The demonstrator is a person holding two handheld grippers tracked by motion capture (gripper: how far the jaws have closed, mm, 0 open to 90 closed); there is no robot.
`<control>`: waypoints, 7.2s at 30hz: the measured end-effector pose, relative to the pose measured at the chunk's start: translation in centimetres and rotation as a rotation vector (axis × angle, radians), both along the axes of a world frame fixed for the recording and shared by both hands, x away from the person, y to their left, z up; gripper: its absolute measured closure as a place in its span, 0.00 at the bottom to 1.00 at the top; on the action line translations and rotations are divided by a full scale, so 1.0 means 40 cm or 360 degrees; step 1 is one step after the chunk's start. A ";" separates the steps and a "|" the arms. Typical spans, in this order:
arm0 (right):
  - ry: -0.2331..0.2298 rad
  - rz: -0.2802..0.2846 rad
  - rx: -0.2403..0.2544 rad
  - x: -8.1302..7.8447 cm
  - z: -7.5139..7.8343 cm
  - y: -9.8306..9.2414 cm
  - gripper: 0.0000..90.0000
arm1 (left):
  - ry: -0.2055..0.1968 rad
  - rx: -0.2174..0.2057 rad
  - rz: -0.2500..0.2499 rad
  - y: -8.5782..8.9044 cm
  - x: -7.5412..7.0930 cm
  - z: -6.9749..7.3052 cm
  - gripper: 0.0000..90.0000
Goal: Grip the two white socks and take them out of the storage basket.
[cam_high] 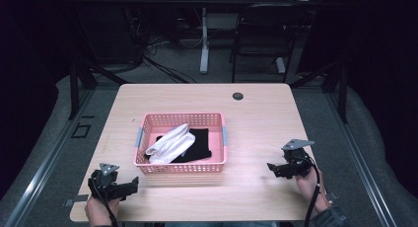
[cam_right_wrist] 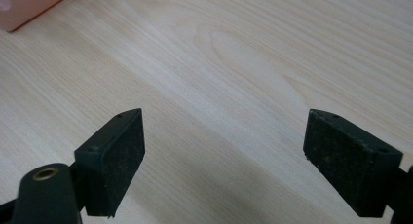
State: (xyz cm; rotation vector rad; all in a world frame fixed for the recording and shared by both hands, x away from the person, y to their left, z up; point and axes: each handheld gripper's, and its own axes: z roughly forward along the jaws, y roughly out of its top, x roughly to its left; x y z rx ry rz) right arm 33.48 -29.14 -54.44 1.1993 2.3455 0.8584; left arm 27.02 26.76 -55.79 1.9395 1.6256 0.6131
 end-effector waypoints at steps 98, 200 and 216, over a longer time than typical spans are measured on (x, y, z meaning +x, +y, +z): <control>0.0021 0.0071 -0.0099 -0.014 -0.024 0.037 0.19 | 0.0477 0.0144 -0.0695 -0.270 0.389 0.196 0.17; 0.0039 0.0084 -0.0114 -0.012 -0.027 0.046 0.18 | 0.0293 0.0107 -0.0236 0.043 0.351 0.428 0.95; 0.0048 0.0083 -0.0112 -0.011 -0.029 0.046 0.18 | 0.0400 0.0069 -0.0066 0.126 0.356 0.326 0.94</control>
